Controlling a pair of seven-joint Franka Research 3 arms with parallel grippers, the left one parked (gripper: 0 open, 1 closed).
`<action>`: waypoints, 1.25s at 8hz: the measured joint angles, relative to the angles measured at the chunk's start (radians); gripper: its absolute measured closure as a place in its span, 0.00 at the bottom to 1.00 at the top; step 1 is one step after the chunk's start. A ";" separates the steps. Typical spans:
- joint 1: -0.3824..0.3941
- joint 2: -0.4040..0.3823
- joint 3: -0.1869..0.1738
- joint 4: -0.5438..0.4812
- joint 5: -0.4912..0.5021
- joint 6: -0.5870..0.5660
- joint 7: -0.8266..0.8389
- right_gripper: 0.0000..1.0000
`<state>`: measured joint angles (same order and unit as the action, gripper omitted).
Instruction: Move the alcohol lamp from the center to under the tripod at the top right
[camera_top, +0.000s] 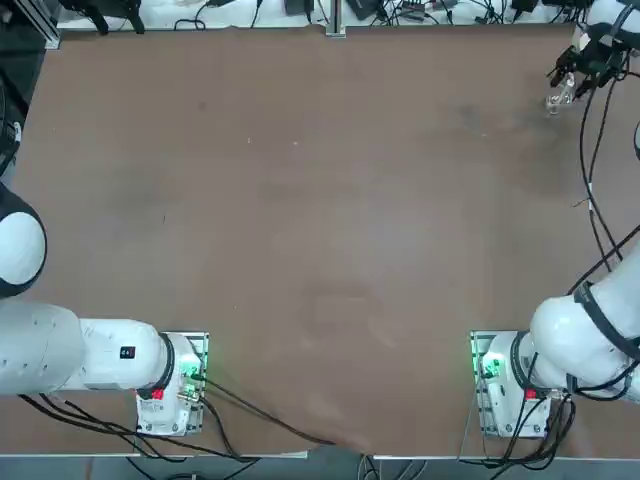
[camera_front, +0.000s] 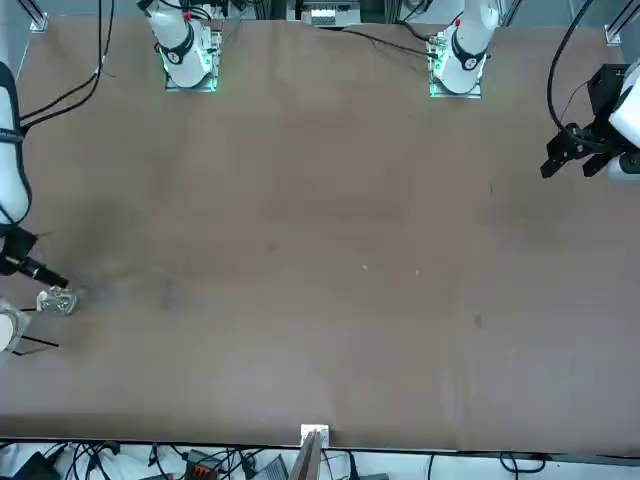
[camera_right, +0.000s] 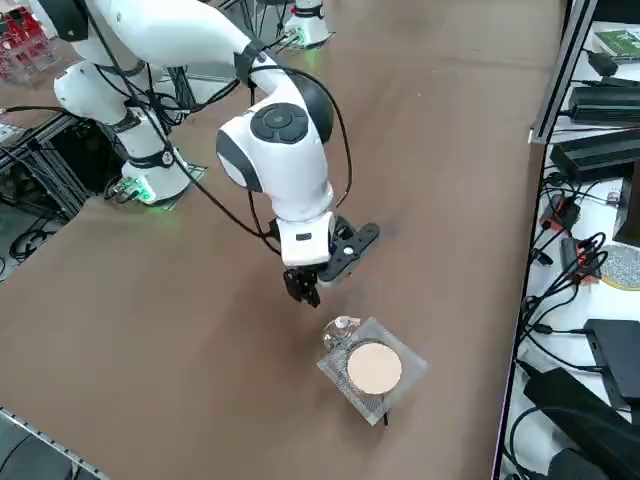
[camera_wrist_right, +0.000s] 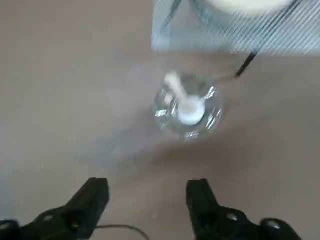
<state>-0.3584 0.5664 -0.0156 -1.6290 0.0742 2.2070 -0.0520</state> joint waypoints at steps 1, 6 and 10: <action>0.002 -0.002 0.001 -0.040 0.000 0.004 0.003 0.30; -0.018 0.070 -0.005 -0.081 0.037 0.145 0.006 0.98; -0.024 0.099 -0.006 -0.053 0.047 0.180 0.014 0.99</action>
<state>-0.3824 0.6652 -0.0215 -1.6821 0.1212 2.3867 -0.0379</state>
